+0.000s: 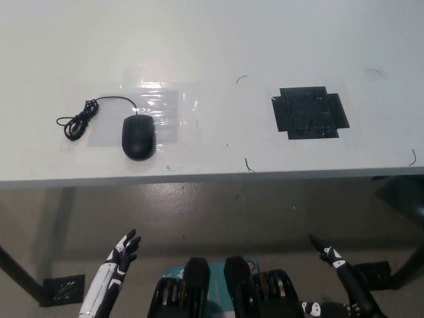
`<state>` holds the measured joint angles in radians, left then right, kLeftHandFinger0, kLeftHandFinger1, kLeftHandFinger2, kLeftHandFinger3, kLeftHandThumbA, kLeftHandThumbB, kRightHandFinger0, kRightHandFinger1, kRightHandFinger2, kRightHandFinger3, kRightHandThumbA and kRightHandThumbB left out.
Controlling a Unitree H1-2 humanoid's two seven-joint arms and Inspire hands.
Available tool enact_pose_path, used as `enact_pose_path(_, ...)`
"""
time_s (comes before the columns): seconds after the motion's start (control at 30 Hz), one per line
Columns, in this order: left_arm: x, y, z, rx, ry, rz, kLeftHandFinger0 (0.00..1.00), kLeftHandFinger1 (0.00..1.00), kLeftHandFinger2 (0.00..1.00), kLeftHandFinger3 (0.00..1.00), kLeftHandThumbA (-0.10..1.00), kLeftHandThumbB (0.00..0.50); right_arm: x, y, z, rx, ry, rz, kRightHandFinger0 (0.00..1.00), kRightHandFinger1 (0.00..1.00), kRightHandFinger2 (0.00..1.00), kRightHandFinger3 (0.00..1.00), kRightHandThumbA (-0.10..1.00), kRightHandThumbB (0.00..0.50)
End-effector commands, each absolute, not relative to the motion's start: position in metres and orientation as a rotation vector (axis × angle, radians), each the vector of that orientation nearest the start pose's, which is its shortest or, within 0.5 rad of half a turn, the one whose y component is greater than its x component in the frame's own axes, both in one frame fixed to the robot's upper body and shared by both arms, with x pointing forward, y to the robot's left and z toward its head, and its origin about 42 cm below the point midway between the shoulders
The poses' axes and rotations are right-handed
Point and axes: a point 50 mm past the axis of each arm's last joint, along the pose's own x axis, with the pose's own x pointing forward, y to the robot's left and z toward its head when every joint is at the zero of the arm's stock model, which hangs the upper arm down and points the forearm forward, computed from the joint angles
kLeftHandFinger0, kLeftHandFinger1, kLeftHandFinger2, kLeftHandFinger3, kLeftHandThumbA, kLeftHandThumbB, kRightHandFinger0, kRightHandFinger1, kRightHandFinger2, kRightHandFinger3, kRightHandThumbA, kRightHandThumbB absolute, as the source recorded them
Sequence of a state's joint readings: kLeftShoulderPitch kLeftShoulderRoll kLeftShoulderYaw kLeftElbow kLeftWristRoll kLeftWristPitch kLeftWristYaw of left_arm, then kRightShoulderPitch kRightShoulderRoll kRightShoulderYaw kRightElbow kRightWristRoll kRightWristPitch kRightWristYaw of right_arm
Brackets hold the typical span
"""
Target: The robot uses left hand to click on the left button of the black mouse, which is placed on the left area of the table
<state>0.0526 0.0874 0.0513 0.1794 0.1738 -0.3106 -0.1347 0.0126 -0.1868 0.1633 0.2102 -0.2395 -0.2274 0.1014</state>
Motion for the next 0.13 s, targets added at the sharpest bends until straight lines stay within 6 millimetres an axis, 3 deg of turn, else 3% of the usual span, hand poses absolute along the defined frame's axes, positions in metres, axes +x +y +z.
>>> enact_pose_path(0.0,0.2625,0.2513,0.0638,0.269,-0.118,-0.104,1.00,1.00,1.00,1.00,1.00,0.106,0.2787,-0.2253,0.0636,-0.421,-0.081,0.320,0.94,1.00,1.00,1.00,1.00,0.215)
enact_pose_path(0.1,0.2626,0.2515,0.0635,0.269,-0.120,-0.101,1.00,1.00,1.00,1.00,1.00,0.100,0.2791,-0.2253,0.0636,-0.418,-0.082,0.320,0.93,1.00,1.00,1.00,1.00,0.207)
